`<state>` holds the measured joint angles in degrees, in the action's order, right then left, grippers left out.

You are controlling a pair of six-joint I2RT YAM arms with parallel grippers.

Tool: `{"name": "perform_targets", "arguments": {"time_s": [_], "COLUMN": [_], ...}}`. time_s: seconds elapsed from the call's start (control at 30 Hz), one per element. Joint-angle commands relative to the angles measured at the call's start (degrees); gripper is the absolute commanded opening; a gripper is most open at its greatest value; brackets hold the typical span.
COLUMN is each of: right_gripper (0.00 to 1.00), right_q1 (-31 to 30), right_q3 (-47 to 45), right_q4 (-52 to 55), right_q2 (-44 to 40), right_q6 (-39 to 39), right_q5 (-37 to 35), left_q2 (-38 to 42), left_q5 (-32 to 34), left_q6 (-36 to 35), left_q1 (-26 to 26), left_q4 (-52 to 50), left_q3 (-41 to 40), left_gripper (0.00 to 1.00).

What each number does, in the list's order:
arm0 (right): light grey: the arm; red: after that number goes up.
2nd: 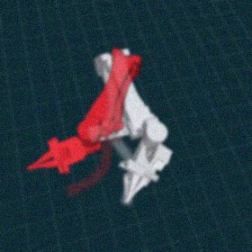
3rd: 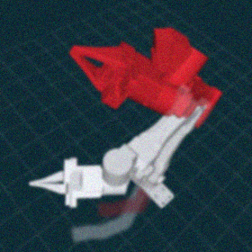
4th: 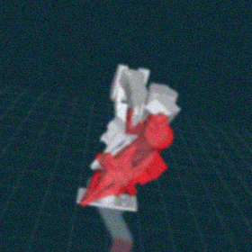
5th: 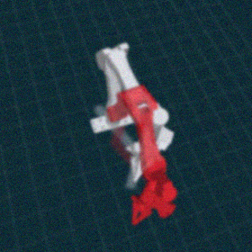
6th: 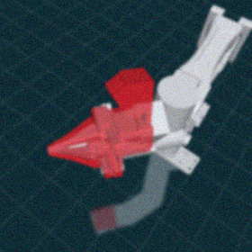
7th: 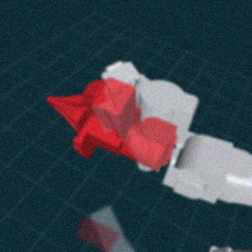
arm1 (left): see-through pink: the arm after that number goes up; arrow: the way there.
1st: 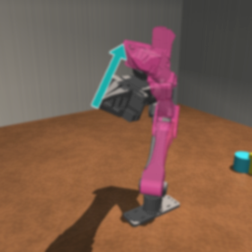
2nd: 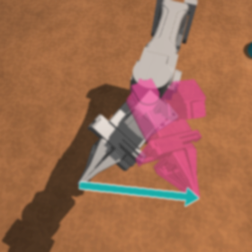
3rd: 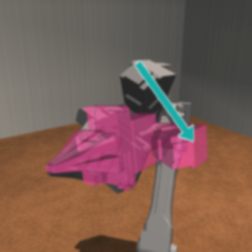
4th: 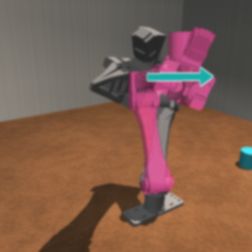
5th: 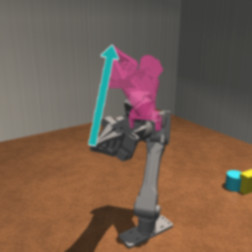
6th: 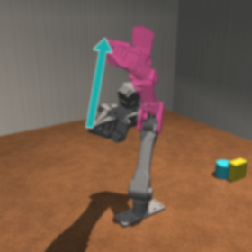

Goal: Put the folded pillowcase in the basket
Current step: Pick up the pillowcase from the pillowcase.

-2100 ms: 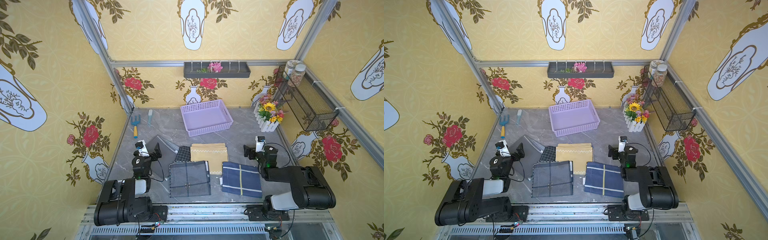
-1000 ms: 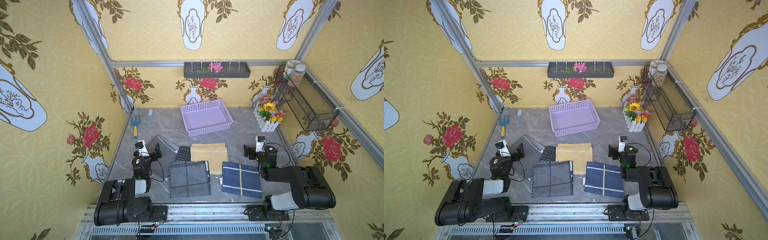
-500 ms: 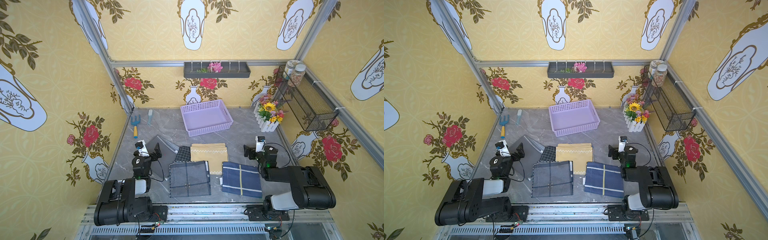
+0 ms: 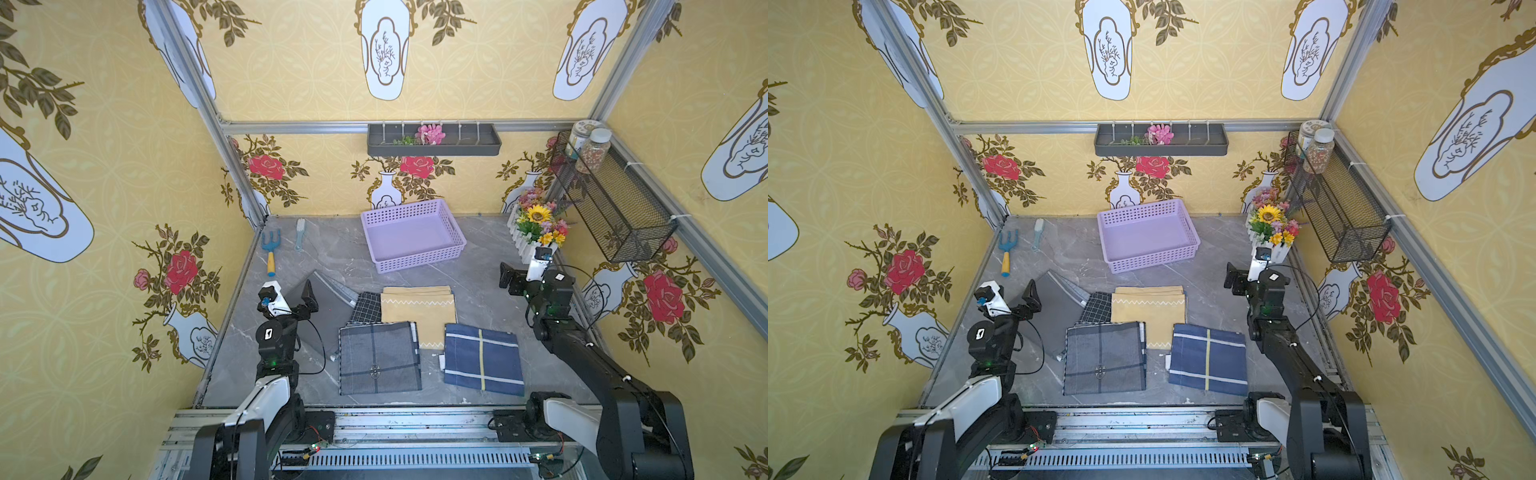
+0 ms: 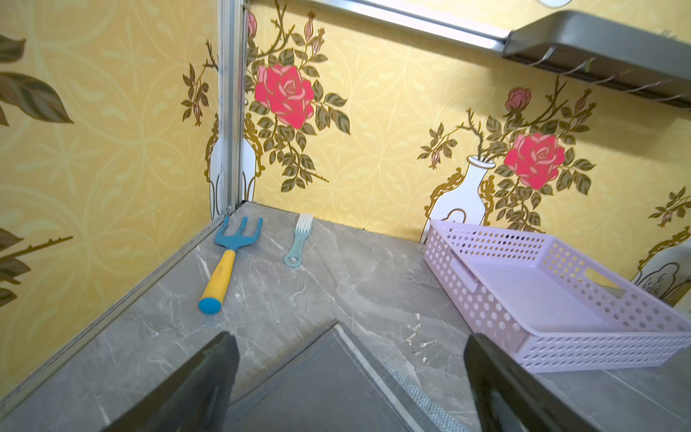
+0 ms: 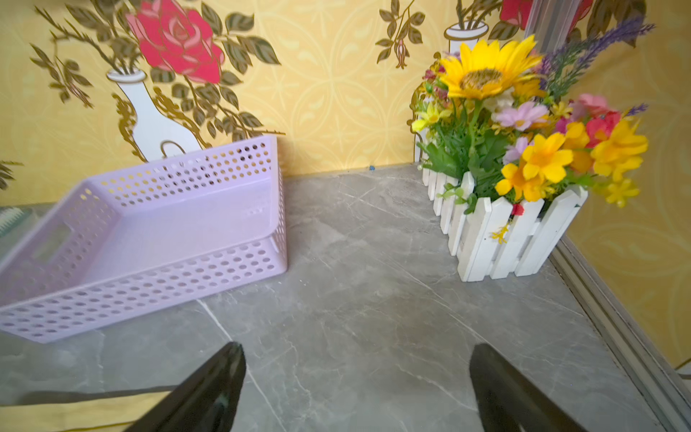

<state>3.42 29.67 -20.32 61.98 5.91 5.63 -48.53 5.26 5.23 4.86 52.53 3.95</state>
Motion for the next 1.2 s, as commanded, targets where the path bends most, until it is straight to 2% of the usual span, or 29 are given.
{"name": "perform_targets", "arguments": {"time_s": [0.0,0.07,0.13,0.3,0.43,0.63,0.77,0.9,1.03,1.17], "right_gripper": [0.97,0.97,0.97,0.97,0.97,0.97,0.97,0.97,0.97,0.97], "right_q1": [0.02,0.12,0.18,-0.37,-4.89,-17.21,-27.3,-34.94,-41.72,-47.79], "right_q3": [4.43,7.89,11.42,16.48,19.18,22.68,24.86,26.09,26.77,25.42], "right_q4": [13.95,20.13,25.03,26.49,26.32,28.5,30.45,31.41,34.42,36.47], "right_q2": [-2.18,-1.36,0.93,8.07,11.98,15.27,17.51,19.15,20.28,20.22], "right_q6": [6.39,9.56,12.65,13.46,13.09,13.64,14.31,15.59,17.21,19.66], "right_q5": [3.89,5.32,7.07,18.21,21.02,13.85,6.11,1.86,-1.56,-5.68], "left_q2": [9.15,14.3,18.63,19.89,15.67,13.34,11.39,11.82,13.01,13.38], "left_q5": [7.17,12.67,14.81,8.81,0.25,-6.76,-15.34,-21.61,-23.92,-20.87], "left_q6": [8.51,15.72,21.35,24.44,23.56,26.87,26.17,27.1,28.75,29.22], "left_q1": [0.15,0.15,0.14,0.14,0.15,0.15,0.15,0.05,-1.02,-6.58], "left_q4": [-14.05,-23.02,-30.32,-40.14,-42.5,-42.63,-46.24,-47.06,-48.94,-51.62], "left_q3": [2.2,4.73,6.87,11.96,15.06,15.02,16.45,15.5,14.58,14.63], "left_gripper": [1.0,1.0,1.0,1.0,1.0,1.0,1.0,1.0,1.0,1.0]}}
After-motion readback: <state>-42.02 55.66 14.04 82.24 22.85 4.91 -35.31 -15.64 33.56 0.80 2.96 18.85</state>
